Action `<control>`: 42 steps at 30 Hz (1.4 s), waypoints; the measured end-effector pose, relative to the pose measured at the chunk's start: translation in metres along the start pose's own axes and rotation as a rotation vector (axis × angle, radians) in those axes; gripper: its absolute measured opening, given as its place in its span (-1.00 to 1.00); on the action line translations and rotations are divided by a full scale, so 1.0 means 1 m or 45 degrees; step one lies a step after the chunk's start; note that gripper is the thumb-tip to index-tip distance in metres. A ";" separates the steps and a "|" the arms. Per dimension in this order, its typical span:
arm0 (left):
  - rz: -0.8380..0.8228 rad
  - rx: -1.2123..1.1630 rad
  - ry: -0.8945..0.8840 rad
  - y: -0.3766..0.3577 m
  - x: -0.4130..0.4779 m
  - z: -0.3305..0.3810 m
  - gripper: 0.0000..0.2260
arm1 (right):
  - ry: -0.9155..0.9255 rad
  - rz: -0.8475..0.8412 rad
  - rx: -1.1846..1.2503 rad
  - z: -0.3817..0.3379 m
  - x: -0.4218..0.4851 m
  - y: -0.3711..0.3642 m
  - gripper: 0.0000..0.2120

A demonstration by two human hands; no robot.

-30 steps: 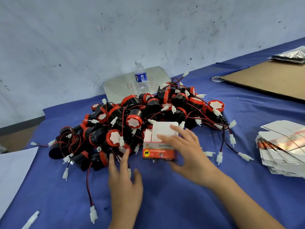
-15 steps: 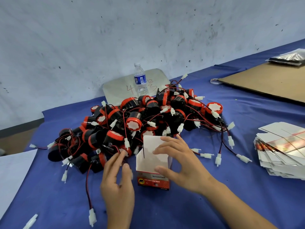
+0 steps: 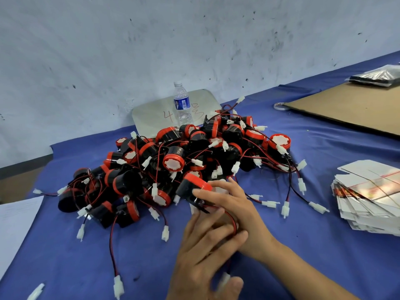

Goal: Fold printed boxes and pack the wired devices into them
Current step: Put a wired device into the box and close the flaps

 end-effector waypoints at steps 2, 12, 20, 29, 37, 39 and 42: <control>0.038 0.017 -0.015 -0.001 -0.001 0.000 -0.48 | -0.004 0.038 0.109 -0.002 0.000 -0.001 -0.68; 0.759 -0.600 0.955 0.010 -0.028 -0.044 -0.33 | -0.215 0.281 0.551 0.004 0.005 0.014 -0.80; 0.728 -0.646 0.987 -0.004 -0.034 -0.053 -0.42 | -0.189 0.085 0.533 0.003 0.006 0.008 -0.76; 0.692 -0.498 0.521 0.013 -0.020 -0.038 -0.57 | 0.180 0.413 -0.325 -0.013 0.000 0.021 -0.83; 0.744 -0.260 0.378 0.019 -0.017 -0.027 -0.43 | 0.400 0.255 -0.201 -0.033 -0.007 0.013 -0.44; 0.722 -0.194 0.435 0.015 -0.019 -0.028 -0.62 | 0.410 0.220 -0.206 -0.035 -0.008 0.009 -0.26; 0.726 -0.278 0.418 0.012 -0.016 -0.026 -0.45 | 0.378 0.269 -0.187 -0.034 -0.011 0.006 -0.28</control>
Point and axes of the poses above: each hand's wrist, its own x-axis towards the middle knuckle, its own y-axis out of the back of the hand, z = x × y, the point moved 6 cm from there along x, towards the middle knuckle, and after that the axes turned 6 degrees about x, right-handed, at the moved point
